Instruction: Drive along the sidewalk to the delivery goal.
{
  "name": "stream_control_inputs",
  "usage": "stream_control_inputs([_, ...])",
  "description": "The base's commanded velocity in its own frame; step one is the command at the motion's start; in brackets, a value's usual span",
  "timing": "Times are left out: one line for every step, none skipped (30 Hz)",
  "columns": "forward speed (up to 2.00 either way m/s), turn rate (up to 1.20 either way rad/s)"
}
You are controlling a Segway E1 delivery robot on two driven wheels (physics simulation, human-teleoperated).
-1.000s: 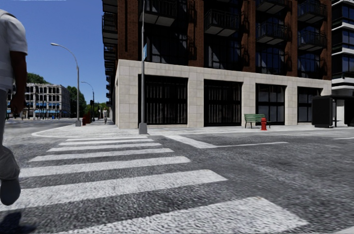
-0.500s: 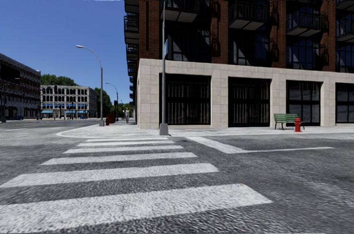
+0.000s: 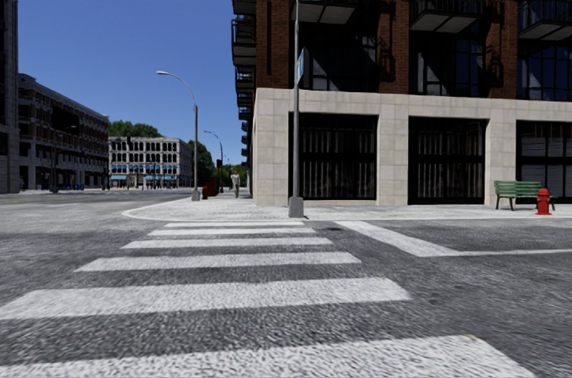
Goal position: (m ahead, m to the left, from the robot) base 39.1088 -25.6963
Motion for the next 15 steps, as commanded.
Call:
stream_control_inputs([1.08,0.34])
stream_control_inputs([1.08,0.34])
stream_control_inputs([1.08,0.34])
stream_control_inputs([1.08,0.34])
stream_control_inputs([1.08,0.34])
stream_control_inputs([1.08,0.34])
stream_control_inputs([1.08,0.34])
stream_control_inputs([1.08,0.34])
stream_control_inputs([1.08,0.34])
stream_control_inputs([1.08,0.34])
stream_control_inputs([1.08,0.34])
stream_control_inputs([1.08,0.34])
stream_control_inputs([1.08,0.34])
stream_control_inputs([1.08,0.34])
stream_control_inputs([1.08,0.34])
